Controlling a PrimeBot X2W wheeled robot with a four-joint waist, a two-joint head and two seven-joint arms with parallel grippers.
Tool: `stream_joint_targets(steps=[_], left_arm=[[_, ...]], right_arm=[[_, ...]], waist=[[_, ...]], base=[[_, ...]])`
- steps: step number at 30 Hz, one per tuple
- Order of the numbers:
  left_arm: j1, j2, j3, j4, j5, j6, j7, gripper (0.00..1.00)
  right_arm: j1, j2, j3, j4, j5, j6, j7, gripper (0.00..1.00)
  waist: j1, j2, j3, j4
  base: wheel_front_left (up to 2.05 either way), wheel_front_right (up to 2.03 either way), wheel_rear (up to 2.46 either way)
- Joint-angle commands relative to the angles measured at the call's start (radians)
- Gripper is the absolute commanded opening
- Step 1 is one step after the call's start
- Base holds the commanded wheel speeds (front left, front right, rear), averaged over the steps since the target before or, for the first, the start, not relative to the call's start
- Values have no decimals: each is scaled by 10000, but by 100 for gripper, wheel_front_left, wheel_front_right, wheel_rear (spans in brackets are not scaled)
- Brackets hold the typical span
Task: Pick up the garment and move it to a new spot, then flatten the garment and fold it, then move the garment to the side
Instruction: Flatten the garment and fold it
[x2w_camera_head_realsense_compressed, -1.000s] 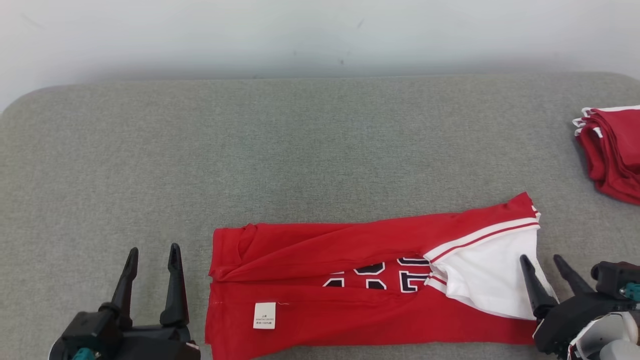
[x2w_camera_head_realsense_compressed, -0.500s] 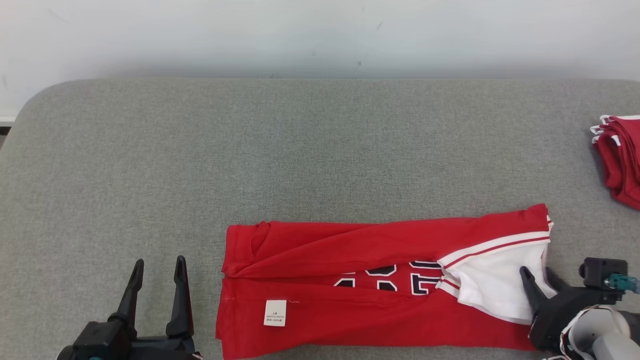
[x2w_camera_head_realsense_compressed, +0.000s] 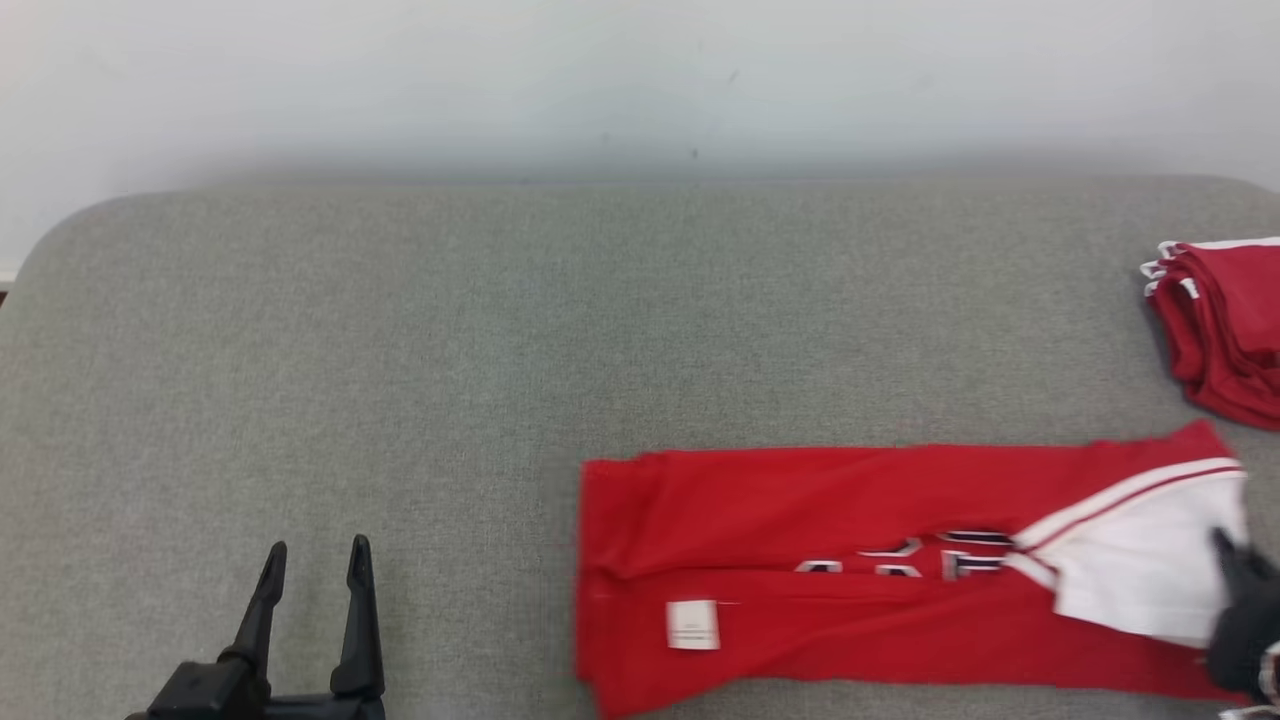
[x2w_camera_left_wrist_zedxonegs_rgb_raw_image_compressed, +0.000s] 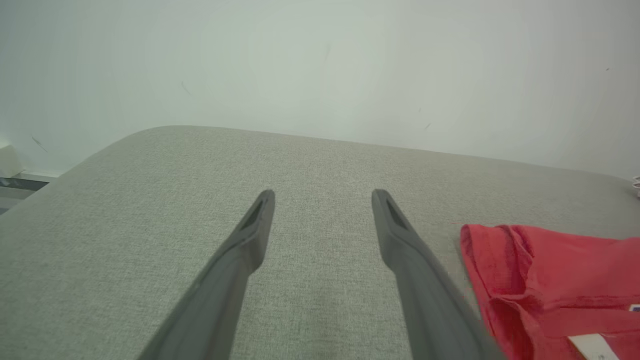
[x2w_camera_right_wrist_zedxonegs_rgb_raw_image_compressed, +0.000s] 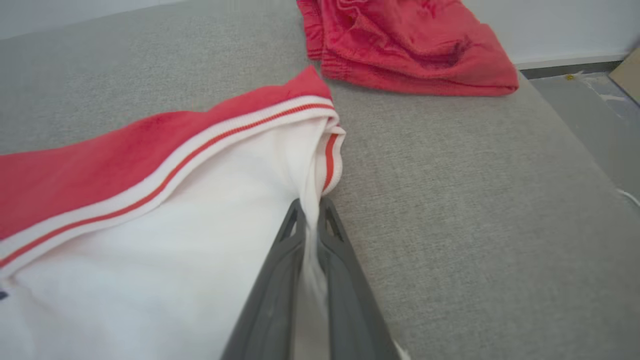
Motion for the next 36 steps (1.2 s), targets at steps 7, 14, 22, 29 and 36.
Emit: stream_joint_targets(steps=[7, 14, 22, 29, 36], left_arm=[[440, -14, 233, 16, 145, -57, -28, 100], [563, -15, 184, 75, 59, -73, -27, 100], [551, -17, 120, 135, 36, -83, -27, 100], [377, -17, 20, 219, -36, -59, -27, 100], [242, -16, -209, 296, -92, -64, -27, 100]], right_arm=[[227, -486, -178, -184, 118, -37, -159, 0], [414, 16, 322, -1563, 8, -35, -263, 0], [926, 993, 1099, -4205, -378, -35, 312, 0], [1216, 2213, 1887, -5707, -713, -35, 919, 0], [1063, 3496, 2559, -5721, -856, -35, 1081, 0]], waist=[[-1, 0, -454, -405], [-1, 0, -548, -609], [-1, 0, -547, -657], [-1, 0, -472, -316], [-1, 0, -413, 75]], base=[[0, 0, 0], [0, 0, 0], [0, 0, 0], [0, 0, 0], [0, 0, 0]])
